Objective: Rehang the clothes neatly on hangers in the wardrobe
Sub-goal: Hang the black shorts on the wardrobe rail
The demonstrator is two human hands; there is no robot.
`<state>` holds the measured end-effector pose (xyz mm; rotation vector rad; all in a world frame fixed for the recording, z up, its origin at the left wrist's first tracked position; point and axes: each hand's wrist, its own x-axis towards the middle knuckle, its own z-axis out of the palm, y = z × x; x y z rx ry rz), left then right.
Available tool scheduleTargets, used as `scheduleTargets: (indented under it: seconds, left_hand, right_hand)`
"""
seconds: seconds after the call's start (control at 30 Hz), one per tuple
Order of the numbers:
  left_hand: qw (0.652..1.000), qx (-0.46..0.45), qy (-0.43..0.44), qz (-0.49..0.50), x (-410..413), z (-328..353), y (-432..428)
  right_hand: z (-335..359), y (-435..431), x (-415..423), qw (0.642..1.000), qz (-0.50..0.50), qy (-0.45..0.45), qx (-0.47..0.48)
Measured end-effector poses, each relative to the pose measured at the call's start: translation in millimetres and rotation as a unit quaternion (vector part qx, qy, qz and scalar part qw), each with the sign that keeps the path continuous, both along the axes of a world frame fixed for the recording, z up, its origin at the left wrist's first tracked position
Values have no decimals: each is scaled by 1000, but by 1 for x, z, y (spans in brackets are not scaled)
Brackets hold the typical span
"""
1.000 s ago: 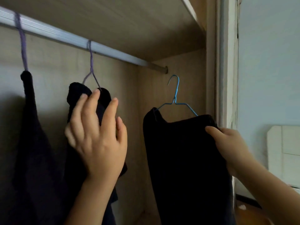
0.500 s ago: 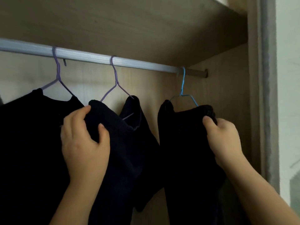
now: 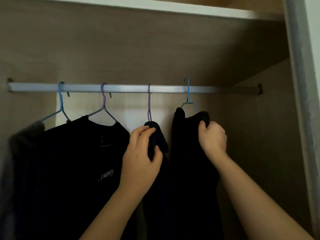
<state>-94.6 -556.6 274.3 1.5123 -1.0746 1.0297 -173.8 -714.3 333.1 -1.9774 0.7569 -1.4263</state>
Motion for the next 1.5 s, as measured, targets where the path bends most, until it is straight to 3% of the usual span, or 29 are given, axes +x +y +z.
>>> scheduleTargets:
  seconds: [0.3,0.67,1.03,1.3,1.4,1.5]
  left_hand:
    - [998,52,22,-28,-2,-2,2]
    - [992,91,76,-50,-12,-25,0]
    - [988,86,111,-71,-38,-92,6]
    - [992,85,90,-37,-67,-125,-3]
    - [992,78,90,-51,-72,-131,-10]
    - [991,67,90,-67,-74,-136,-13]
  right_hand:
    - [-13,-12,16,997,33,20,64]
    - [-32,-8,-9,997,32,29,65]
    - [-127,31,-68,986,133,95,23]
    - [-199,53,-127,979,6,131,-154]
    - [-206,50,-156,966,-77,93,-230]
    - [-206,47,-178,963,-130,47,-233]
